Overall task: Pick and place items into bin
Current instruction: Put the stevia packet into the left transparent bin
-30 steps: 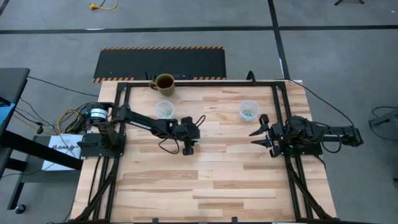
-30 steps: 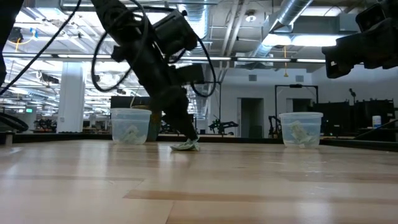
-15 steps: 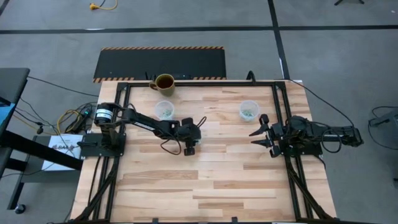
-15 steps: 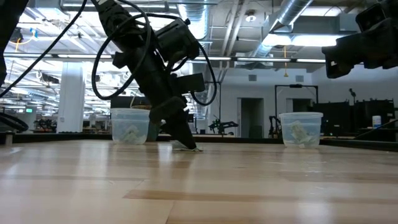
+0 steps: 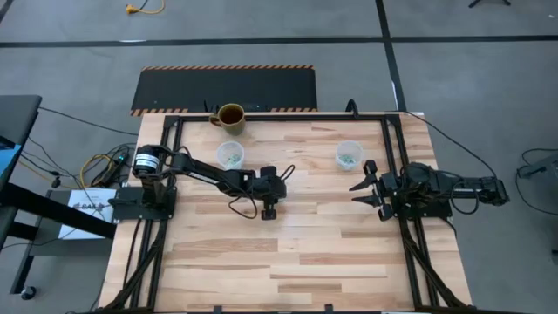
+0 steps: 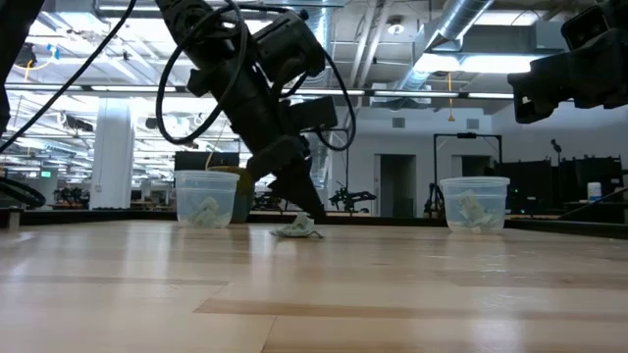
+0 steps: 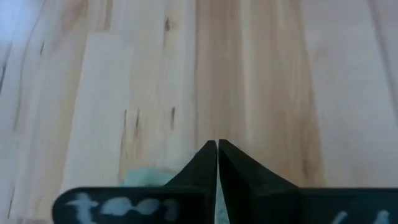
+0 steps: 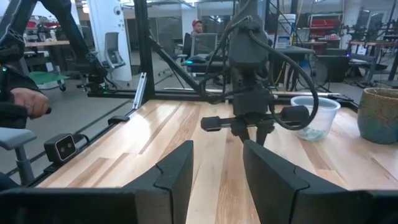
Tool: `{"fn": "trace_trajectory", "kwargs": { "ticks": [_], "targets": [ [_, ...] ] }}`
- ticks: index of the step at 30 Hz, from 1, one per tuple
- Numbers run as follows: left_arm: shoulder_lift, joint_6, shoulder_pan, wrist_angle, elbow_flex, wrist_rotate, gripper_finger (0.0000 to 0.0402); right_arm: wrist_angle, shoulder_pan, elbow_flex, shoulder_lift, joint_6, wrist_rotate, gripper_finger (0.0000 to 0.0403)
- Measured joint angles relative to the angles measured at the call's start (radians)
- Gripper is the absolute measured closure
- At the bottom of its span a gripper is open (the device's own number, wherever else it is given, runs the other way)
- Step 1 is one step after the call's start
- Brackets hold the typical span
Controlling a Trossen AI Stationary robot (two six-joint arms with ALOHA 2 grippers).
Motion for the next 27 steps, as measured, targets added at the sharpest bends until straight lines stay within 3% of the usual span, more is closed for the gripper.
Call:
{"fn": "trace_trajectory", "kwargs": {
  "ticks": [14,27],
  "targets": [
    [0.0,0.013,-0.026,-0.055,0.044,0.004,0.0394,0.0,0.0,0.0,0.0,0.0,0.0,0.027],
    [-0.001,0.006,-0.027,-0.112,0.044,-0.027,0.0307,0.0,0.0,0.0,0.0,0.0,0.0,0.027]
  ]
}}
